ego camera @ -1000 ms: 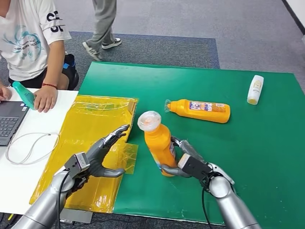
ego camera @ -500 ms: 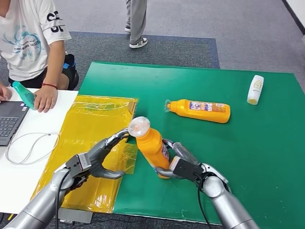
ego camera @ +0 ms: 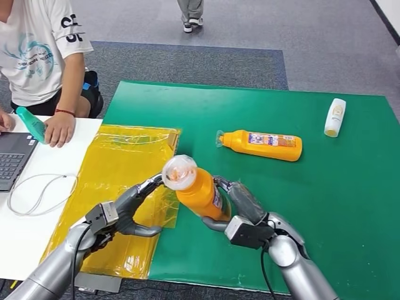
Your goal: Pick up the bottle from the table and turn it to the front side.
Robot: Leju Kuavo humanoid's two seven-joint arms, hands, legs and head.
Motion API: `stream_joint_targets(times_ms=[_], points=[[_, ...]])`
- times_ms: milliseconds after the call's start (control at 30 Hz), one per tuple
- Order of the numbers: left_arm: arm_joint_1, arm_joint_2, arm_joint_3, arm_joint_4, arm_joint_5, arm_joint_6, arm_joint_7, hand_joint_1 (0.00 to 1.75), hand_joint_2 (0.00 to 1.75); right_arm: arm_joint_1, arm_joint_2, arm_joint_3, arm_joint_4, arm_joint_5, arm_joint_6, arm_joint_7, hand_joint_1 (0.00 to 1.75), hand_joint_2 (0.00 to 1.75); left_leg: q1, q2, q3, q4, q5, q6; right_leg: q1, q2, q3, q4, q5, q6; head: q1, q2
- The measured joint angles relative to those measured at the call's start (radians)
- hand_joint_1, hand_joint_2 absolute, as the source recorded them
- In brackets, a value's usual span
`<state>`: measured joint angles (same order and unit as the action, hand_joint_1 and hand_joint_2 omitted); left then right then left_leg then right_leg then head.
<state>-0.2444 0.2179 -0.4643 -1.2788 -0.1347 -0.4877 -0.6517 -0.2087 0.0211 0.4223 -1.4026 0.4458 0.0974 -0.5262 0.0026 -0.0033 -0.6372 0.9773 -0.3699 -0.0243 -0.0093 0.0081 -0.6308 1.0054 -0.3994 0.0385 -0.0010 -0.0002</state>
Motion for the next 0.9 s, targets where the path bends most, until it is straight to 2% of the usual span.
stream_joint_targets(times_ms=[200,500,900], points=[[0.005,0.002,0.000,-0.004,0.012,-0.012,0.004,0.00,1.75,0.025,-0.004,0.008,-0.060,0.046,-0.030,-0.017,1.75,1.75,0.000,0.000,0.000,0.000,0.000,0.000,0.000,0.000,0.000,0.000,0.000,0.000,0.000,0.000],[0.005,0.004,0.000,-0.023,0.029,-0.025,0.016,0.00,1.75,0.042,-0.003,0.032,-0.073,0.105,-0.086,-0.025,1.75,1.75,0.000,0.000,0.000,0.000,0.000,0.000,0.000,0.000,0.000,0.000,0.000,0.000,0.000,0.000],[-0.006,-0.002,-0.005,-0.060,0.045,-0.045,0.021,0.00,1.75,0.047,0.005,0.039,-0.059,0.100,-0.089,-0.025,1.75,1.75,0.000,0.000,0.000,0.000,0.000,0.000,0.000,0.000,0.000,0.000,0.000,0.000,0.000,0.000]])
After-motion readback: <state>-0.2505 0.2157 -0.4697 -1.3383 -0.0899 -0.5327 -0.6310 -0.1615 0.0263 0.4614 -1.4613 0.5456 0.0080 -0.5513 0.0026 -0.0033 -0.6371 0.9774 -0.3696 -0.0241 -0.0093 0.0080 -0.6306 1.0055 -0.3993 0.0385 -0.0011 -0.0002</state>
